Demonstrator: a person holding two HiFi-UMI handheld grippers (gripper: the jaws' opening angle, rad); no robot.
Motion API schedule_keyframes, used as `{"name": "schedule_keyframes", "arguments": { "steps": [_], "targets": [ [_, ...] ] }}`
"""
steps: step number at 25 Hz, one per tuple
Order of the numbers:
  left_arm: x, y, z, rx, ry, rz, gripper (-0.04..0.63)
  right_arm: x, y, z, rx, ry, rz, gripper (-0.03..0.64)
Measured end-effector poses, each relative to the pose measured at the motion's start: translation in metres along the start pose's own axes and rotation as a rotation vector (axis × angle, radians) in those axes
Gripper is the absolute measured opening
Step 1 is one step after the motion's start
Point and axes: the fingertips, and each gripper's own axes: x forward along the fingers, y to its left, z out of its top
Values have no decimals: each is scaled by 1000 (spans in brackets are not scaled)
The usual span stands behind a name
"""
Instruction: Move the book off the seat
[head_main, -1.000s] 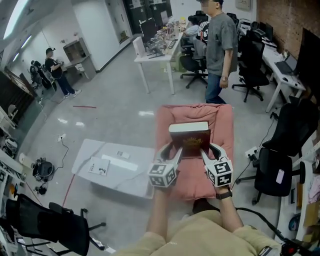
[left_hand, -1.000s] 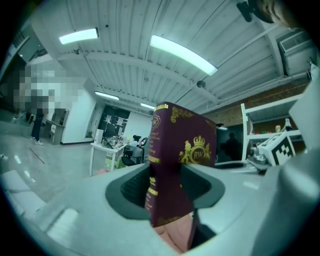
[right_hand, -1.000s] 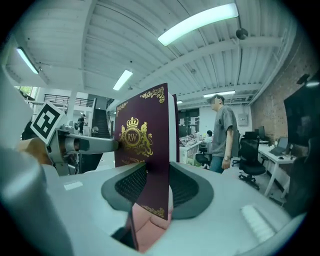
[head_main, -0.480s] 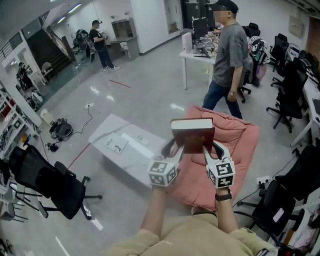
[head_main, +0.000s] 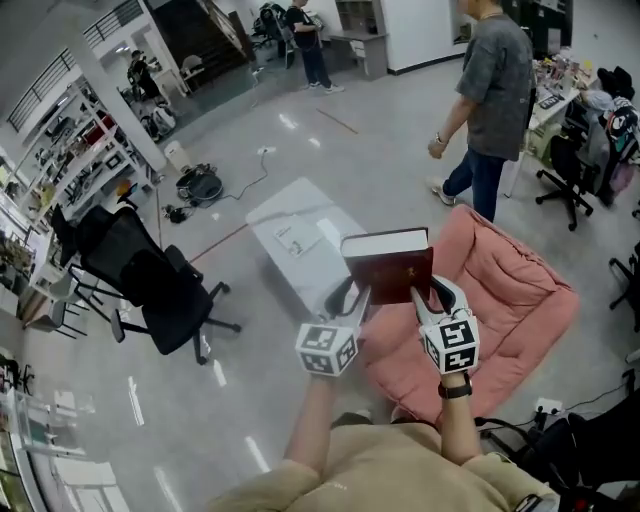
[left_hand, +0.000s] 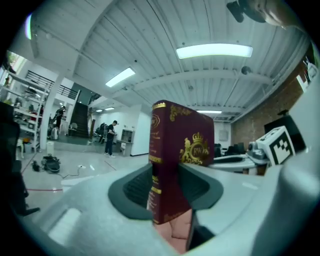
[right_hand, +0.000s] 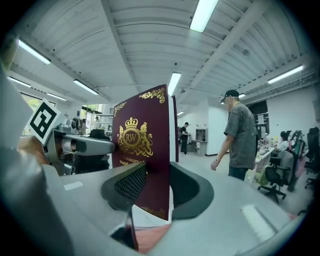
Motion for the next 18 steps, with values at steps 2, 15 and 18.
{"name": "schedule_keyframes", "arguments": {
  "steps": [2,15,18],
  "targets": [
    [-12,22,0,-14,1,69,150,21,18,3,-13,0,78,147],
    [-89,189,9,-55,-106,312,150,159,150,35,-107,-42,344,146],
    [-102,237,24,-54,-138,305,150,195,183,57,-140,-59,341,146]
  ]
}}
